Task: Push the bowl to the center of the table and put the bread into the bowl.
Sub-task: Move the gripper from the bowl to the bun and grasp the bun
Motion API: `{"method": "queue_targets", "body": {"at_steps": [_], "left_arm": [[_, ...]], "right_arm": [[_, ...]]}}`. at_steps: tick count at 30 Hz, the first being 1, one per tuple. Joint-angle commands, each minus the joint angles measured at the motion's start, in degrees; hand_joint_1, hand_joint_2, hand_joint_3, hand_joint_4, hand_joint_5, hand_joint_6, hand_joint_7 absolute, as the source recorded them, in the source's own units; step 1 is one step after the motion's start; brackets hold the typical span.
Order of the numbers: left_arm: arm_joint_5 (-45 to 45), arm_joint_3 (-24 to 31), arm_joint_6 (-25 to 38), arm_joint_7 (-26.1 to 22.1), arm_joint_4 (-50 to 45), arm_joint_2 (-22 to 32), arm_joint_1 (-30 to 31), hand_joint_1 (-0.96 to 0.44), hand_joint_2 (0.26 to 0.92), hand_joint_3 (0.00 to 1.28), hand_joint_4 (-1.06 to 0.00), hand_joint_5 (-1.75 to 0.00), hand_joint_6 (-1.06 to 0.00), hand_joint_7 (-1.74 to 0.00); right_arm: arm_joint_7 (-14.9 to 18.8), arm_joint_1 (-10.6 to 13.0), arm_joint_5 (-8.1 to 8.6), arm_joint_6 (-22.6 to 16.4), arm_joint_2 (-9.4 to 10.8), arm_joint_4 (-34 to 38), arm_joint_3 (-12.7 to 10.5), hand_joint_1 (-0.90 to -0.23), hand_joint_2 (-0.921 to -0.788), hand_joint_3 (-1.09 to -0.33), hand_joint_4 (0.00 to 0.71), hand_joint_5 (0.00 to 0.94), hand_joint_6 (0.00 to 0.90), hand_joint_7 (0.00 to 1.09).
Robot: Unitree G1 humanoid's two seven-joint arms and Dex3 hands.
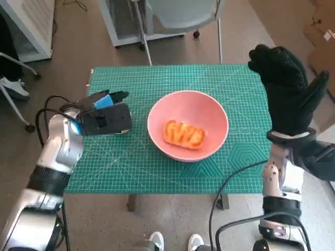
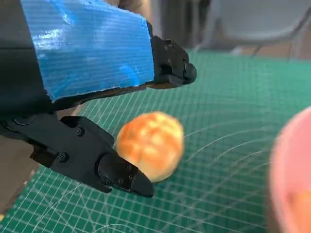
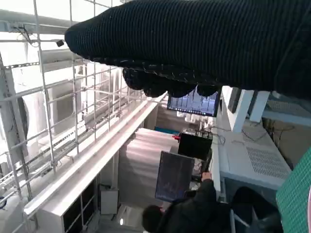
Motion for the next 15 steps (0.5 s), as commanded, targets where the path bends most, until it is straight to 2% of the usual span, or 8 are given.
{"method": "queue_targets", "body": {"at_steps": [1, 10, 15], "left_arm": [[0.7, -1.4, -1.6, 1.8, 5.3, -1.3, -3.2, -0.27, 0.784, 0.00, 0.00, 0.00, -0.23, 0.00], [2.1, -5.2, -3.0, 4.3, 20.5, -5.1, -7.3, -0.25, 0.779, 0.00, -0.04, -0.01, -0.26, -0.01], [1.9, -5.9, -4.1, 5.4, 24.3, -6.0, -8.7, -0.22, 0.777, 0.00, -0.06, -0.01, -0.28, -0.02]], "right_arm": [[-0.1, 1.2, -0.49, 0.4, -0.4, 0.2, -0.2, -0.580, -0.921, -0.673, 0.351, 0.003, 0.394, 0.01], [-0.2, 1.5, -0.97, -0.5, -0.3, 0.4, -0.3, -0.582, -0.921, -0.672, 0.351, 0.002, 0.394, 0.01], [-0.2, 1.5, -0.99, -0.7, -0.3, 0.4, -0.3, -0.582, -0.921, -0.672, 0.351, 0.002, 0.394, 0.01]]}}
